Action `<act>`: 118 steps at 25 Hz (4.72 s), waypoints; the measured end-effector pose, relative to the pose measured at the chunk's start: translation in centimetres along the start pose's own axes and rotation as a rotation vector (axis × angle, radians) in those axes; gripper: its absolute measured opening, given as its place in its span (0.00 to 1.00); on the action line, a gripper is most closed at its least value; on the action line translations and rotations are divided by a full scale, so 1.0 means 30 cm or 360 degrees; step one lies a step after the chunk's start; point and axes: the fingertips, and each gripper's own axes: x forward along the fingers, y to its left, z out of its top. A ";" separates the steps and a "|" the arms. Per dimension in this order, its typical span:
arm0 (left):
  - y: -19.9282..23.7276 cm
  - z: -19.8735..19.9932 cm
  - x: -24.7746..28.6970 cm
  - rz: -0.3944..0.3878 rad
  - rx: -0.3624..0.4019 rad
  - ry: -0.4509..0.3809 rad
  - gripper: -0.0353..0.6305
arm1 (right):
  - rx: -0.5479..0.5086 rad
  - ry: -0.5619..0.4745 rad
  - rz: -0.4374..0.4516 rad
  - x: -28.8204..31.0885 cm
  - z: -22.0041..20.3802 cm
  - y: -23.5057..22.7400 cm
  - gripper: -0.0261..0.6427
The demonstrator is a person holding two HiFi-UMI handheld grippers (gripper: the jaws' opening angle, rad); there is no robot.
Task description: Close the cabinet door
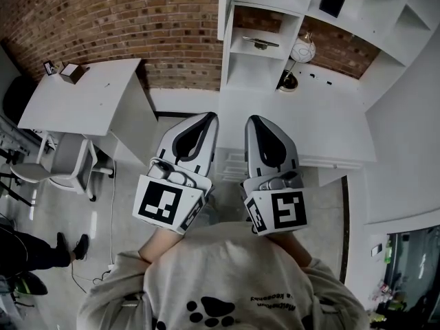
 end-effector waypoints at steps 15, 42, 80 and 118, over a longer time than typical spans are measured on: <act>0.241 -0.017 0.271 -0.0083 -0.0007 -0.0053 0.06 | -0.0047 -0.0009 -0.0040 0.339 -0.056 -0.088 0.07; 0.415 0.102 0.528 -0.0302 0.0110 -0.0179 0.06 | -0.0182 -0.0158 -0.0137 0.672 0.080 -0.182 0.07; 0.521 0.160 0.646 -0.0280 0.0084 -0.0169 0.06 | -0.0143 0.0023 -0.0125 0.851 0.118 -0.213 0.23; 0.236 0.036 1.036 -0.0251 0.0066 -0.0128 0.06 | 0.0072 0.0064 0.0132 0.746 0.075 -0.847 0.17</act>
